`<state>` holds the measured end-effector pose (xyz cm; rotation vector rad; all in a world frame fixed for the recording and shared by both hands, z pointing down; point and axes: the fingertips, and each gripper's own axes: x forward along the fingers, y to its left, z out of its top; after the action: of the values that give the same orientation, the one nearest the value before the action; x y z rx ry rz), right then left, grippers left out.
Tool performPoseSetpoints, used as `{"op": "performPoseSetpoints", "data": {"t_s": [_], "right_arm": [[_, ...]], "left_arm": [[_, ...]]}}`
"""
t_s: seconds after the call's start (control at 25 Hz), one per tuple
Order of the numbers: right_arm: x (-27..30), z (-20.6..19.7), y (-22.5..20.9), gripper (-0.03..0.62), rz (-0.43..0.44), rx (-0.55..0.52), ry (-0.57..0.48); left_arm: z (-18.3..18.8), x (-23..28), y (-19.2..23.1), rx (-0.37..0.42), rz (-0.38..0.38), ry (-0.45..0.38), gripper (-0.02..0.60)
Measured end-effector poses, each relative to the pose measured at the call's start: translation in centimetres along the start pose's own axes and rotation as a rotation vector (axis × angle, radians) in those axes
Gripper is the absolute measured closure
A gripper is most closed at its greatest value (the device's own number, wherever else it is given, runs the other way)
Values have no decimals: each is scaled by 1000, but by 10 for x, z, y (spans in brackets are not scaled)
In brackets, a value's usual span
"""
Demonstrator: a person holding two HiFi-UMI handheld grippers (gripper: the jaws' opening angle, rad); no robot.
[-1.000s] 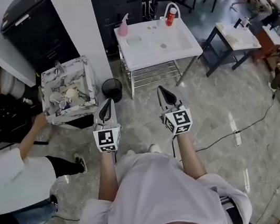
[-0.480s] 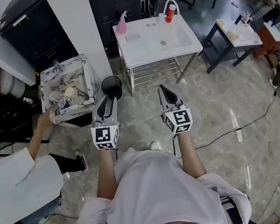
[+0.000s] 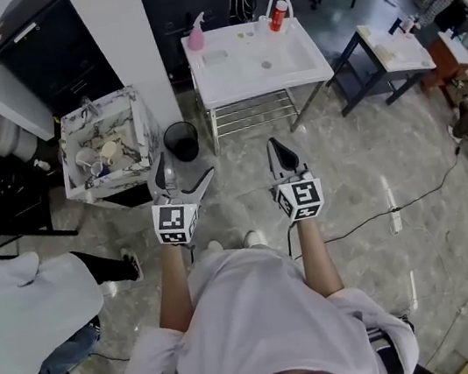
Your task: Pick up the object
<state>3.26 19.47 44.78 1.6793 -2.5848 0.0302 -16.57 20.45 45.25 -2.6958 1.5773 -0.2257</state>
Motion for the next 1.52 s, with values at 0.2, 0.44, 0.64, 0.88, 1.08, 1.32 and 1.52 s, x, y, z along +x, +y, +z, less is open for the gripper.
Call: {"op": "performPoseSetpoints", "data": {"t_s": [0.2, 0.44, 0.64, 0.88, 1.08, 1.32, 1.52], "right_arm": [[-14, -3, -14, 591, 3, -1, 9], [-34, -6, -43, 591, 0, 3, 6], [-43, -13, -66, 591, 12, 13, -9], [-34, -26, -85, 591, 17, 33, -3], [-8, -33, -102, 591, 16, 17, 18], [48, -40, -128, 591, 5, 4, 57], [111, -41, -151, 591, 1, 14, 72]], "left_arm": [[9, 4, -13, -21, 1, -23, -9], [14, 15, -36, -5, 10, -16, -9], [17, 26, -55, 24, 16, 4, -9], [22, 53, -64, 48, 2, 24, -9], [20, 96, -49, 42, -4, 22, -9], [16, 164, -6, 27, -14, 16, -9], [24, 234, 42, 20, -16, -4, -9]]}}
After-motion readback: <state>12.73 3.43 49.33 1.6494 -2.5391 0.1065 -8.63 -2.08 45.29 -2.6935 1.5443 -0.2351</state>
